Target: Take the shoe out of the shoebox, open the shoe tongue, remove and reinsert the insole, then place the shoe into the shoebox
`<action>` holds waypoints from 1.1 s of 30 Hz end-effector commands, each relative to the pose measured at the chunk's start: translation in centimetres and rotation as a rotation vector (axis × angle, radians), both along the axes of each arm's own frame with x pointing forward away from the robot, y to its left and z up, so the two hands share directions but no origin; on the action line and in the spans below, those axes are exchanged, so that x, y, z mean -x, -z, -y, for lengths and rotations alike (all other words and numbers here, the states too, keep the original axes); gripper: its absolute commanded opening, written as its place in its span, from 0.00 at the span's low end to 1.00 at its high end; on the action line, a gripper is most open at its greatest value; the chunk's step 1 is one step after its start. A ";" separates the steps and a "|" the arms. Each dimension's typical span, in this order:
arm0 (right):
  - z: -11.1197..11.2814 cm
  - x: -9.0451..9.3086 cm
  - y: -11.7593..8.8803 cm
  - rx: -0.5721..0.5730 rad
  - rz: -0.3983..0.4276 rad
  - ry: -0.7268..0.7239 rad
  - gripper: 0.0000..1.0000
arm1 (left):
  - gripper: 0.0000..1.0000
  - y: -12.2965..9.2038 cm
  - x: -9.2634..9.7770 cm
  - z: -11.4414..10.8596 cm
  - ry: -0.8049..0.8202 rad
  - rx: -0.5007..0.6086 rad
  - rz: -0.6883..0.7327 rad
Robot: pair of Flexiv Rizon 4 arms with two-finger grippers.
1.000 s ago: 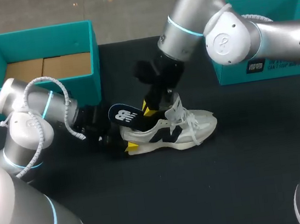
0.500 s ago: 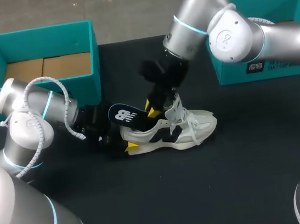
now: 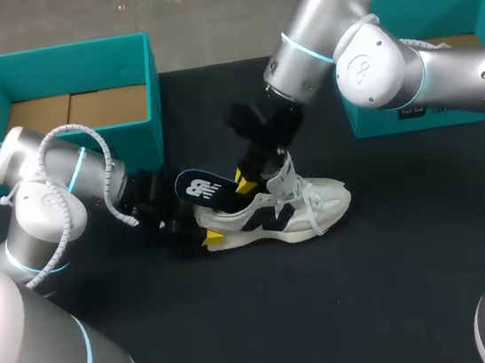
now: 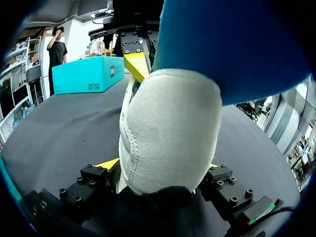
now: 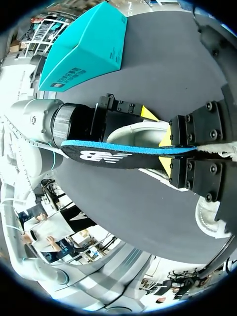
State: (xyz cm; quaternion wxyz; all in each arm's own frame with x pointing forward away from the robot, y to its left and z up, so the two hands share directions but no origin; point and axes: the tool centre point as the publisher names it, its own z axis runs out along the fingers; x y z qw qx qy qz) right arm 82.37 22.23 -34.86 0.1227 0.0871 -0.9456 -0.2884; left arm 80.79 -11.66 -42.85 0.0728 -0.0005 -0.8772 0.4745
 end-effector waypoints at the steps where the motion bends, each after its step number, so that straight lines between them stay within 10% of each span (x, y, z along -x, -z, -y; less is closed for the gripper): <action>1: 0.0 0.1 -0.5 0.002 0.008 -0.002 0.00 | 0.00 0.4 -0.2 0.1 0.001 -0.001 -0.001; 33: -2.0 -3.5 -9.7 -0.203 0.119 0.209 0.00 | 0.00 0.4 -0.2 0.1 0.001 -0.001 -0.001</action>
